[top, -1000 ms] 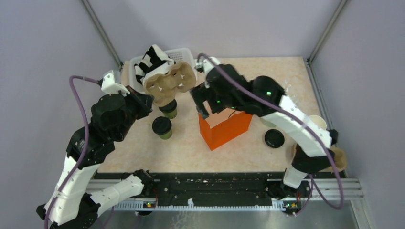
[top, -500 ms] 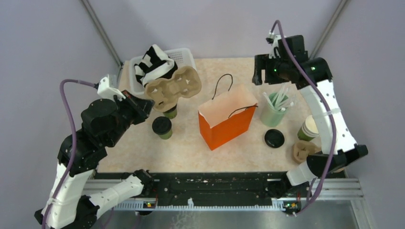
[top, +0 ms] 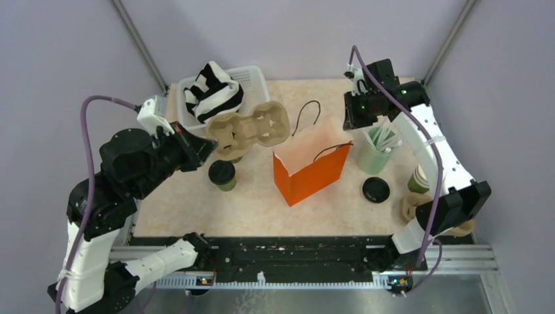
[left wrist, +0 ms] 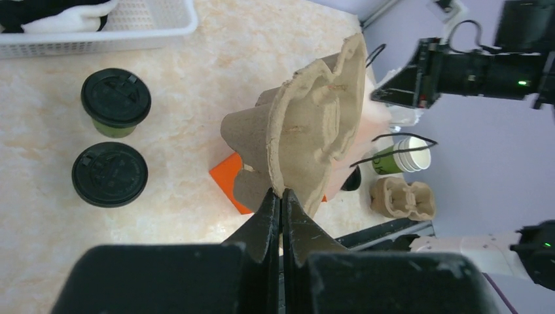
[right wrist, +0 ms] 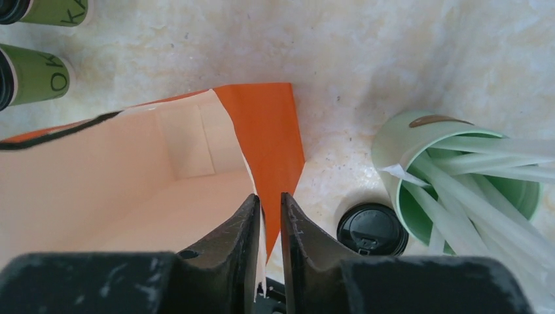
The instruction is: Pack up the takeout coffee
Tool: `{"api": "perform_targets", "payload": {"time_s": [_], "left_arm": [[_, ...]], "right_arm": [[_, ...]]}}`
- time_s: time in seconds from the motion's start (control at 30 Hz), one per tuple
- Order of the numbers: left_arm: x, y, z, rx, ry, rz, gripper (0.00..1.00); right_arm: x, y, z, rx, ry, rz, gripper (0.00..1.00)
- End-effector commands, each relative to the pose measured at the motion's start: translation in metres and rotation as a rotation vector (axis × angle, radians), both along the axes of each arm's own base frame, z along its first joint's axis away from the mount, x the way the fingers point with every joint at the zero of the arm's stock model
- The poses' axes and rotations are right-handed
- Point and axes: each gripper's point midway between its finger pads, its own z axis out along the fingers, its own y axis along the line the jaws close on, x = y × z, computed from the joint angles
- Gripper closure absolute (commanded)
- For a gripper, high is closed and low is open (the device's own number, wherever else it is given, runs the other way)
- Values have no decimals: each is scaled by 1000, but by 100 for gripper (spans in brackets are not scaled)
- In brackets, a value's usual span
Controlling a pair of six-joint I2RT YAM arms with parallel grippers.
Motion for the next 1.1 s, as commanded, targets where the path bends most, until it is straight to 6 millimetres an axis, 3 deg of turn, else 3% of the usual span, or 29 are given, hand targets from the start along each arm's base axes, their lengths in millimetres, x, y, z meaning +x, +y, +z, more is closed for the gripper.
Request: {"api": "perform_targets", "payload": {"time_s": [0.0,0.1,0.17,0.37,0.5,0.87,1.07], "left_arm": [[-16,-9,27,-1,-3,-111,100],[-21,-17,31,-23,30,-150,100],[-23,-28,32,-46,51,-190,100],[-27,-53,32,-67,112,-309,100],[-24,-63,33,-73,115,-342,100],[-3,-80,4,-15,197,-345,100],[4,-68,-5,-47,252,-210,100]], "right_arm": [[4,20,8,66,7,-5,84],[-6,35,10,132,9,-28,92],[-13,33,12,123,7,-91,100],[-40,22,19,196,50,-400,100],[-53,23,13,265,83,-487,100],[-63,15,12,295,64,-523,100],[-62,16,12,306,49,-521,100]]}}
